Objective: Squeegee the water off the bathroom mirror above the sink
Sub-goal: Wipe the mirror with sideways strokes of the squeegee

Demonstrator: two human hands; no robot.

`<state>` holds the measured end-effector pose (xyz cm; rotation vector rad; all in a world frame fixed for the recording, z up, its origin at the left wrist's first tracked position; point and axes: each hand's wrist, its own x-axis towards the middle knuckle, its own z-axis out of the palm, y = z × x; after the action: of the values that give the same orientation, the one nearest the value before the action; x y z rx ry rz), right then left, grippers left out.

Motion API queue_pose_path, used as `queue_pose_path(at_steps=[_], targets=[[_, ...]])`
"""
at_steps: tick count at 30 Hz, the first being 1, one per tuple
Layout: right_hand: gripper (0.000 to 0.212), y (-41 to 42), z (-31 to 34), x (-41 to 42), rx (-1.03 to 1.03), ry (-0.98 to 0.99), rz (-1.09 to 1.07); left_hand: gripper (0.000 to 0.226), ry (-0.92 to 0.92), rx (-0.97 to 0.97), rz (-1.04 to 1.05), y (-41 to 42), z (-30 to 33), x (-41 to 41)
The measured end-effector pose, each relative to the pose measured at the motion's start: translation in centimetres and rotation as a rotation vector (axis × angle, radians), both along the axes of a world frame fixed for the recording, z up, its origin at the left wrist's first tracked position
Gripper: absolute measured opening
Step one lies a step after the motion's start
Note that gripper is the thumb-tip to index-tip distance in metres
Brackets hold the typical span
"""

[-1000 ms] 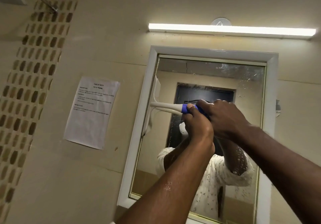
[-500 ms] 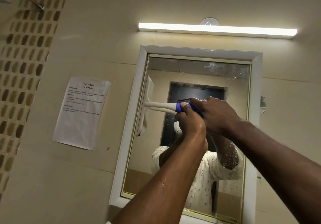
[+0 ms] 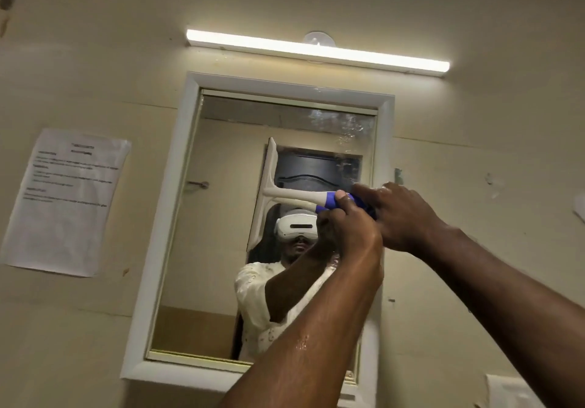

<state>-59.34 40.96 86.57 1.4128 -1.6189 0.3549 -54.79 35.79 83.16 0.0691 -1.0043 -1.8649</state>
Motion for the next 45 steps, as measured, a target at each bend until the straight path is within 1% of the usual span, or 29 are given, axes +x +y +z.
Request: queue_pose_path(at_steps=[2,6,14,19,25,32,36,39,41,42,45], targets=[[0.022,2.0,-0.2,-1.2,-0.012,-0.012,-0.027,0.039,0.004,-0.039,-0.029,2.1,-0.2,-0.9],[0.016,6.0,-0.7,-3.2,-0.038,-0.014,-0.102,0.045,-0.023,-0.077,-0.038,5.8,-0.6,-3.0],[0.016,12.4,-1.1,-5.6,-0.043,-0.035,-0.207,0.046,-0.011,-0.062,-0.185,11.7,-1.1,-6.4],[0.016,13.9,-1.1,-6.1,-0.034,-0.026,-0.235,0.045,0.01,-0.051,-0.183,13.0,-1.1,-7.4],[0.013,13.6,-1.8,-6.1,-0.048,-0.016,-0.212,0.045,-0.036,-0.085,-0.177,12.7,-1.6,-6.6],[0.019,7.8,-3.2,-3.6,-0.013,-0.034,-0.104,0.042,-0.034,-0.09,-0.034,7.2,-3.4,-3.7],[0.032,2.1,-4.1,-0.8,0.007,-0.002,-0.005,0.043,-0.03,-0.023,0.111,2.0,-4.0,-1.0],[0.038,-2.4,-5.1,1.7,0.008,0.017,0.061,0.037,-0.018,0.029,0.175,-2.2,-4.9,1.8],[0.038,-5.1,-5.7,3.0,-0.004,0.029,0.085,0.036,-0.032,0.042,0.207,-4.4,-5.5,3.5],[0.038,-6.3,-6.0,3.5,-0.01,0.036,0.092,0.04,-0.04,0.047,0.22,-5.3,-5.7,4.3],[0.03,-9.1,-6.7,4.5,0.016,0.015,0.098,0.047,-0.037,0.067,0.219,-7.2,-6.3,6.3]])
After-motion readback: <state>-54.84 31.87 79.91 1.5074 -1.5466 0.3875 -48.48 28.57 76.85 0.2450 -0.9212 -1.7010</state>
